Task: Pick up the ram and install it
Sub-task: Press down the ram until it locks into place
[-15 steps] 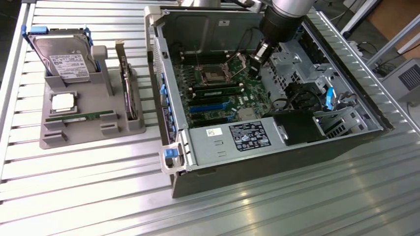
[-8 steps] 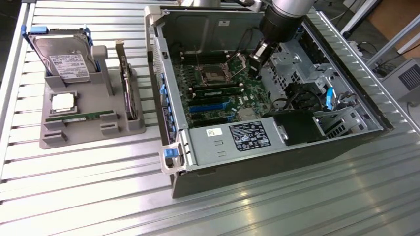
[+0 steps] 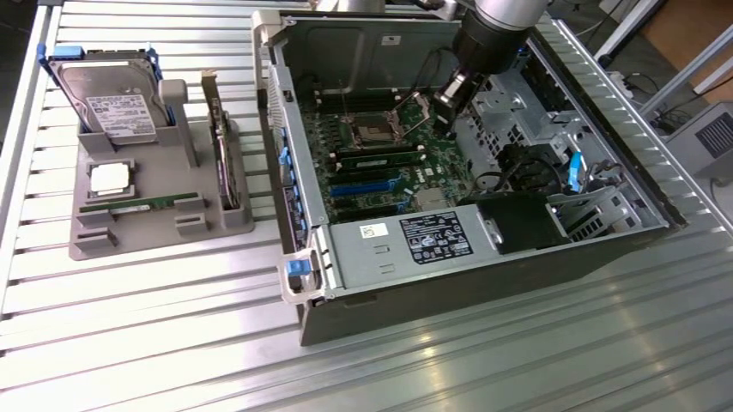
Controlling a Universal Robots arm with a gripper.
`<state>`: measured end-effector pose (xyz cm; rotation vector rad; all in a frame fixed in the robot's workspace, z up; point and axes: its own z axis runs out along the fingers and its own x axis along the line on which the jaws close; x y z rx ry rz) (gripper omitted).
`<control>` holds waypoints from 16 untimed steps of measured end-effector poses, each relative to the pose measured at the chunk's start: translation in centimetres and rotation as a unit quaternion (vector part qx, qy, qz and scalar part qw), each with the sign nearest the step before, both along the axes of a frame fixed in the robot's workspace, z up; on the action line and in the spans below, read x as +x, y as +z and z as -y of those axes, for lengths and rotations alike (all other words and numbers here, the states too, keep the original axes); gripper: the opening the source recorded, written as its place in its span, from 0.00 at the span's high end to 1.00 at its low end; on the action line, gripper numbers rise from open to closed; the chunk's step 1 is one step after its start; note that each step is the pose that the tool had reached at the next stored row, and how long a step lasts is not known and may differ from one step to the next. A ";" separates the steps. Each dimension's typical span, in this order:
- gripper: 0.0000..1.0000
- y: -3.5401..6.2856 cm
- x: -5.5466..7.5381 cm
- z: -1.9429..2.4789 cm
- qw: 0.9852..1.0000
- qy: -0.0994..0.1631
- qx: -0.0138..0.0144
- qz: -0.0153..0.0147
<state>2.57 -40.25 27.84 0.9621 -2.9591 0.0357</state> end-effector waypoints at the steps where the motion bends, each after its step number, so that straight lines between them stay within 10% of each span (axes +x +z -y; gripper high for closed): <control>1: 0.90 0.00 0.0 0.00 1.000 -0.002 0.000 0.000; 16: 0.90 0.00 0.0 0.00 0.999 -0.054 0.000 0.000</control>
